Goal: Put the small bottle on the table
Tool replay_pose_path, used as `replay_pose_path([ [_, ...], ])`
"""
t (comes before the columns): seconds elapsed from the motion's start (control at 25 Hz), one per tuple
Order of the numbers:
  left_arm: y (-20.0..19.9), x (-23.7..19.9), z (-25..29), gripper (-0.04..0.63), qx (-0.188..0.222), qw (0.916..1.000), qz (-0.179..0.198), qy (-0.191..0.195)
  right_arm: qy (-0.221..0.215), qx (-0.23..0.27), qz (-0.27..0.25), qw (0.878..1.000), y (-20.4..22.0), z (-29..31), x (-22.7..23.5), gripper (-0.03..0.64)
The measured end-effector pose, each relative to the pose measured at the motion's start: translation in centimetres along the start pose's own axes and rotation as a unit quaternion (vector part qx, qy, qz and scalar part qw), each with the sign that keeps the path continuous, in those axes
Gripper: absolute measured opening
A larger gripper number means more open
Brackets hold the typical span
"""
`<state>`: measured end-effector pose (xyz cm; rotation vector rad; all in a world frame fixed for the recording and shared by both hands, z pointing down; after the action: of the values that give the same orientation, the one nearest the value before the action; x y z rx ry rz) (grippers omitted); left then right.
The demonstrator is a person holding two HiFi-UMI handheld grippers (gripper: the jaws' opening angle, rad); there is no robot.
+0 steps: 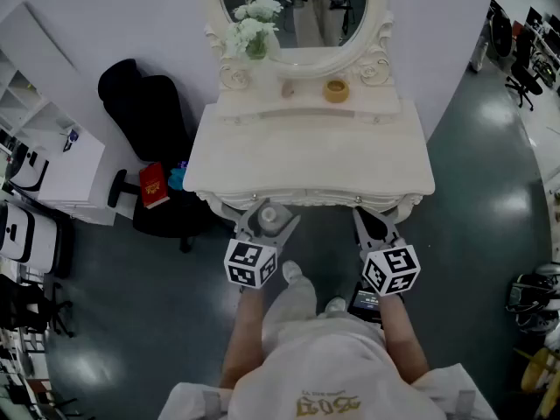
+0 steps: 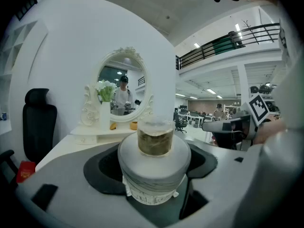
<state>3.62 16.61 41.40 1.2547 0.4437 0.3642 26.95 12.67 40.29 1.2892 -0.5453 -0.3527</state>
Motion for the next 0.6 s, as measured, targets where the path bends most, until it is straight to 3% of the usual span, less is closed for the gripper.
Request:
replay_pose_path([
  [0.4, 1.1, 0.2, -0.7, 0.356, -0.005, 0.9999, -0.011, 0.002, -0.006, 0.001, -0.007, 1.0, 0.7, -0.7, -0.8, 0.011],
  [0.6, 1.4, -0.5, -1.3, 0.356, -0.01, 0.9998, -0.017, -0.01, 0.011, 0.006, -0.003, 1.0, 0.7, -0.4, -0.2, 0.012],
])
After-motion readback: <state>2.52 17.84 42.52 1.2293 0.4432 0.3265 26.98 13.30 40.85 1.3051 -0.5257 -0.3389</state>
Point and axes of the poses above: the fingertips, and each gripper's own axes: z forward along the fingers, x to its right, y out of its underside, the point moved 7 cm from there along -z, backward along the fingers, and after that the axes turned 11 degrees about y, right-handed, at the moved point
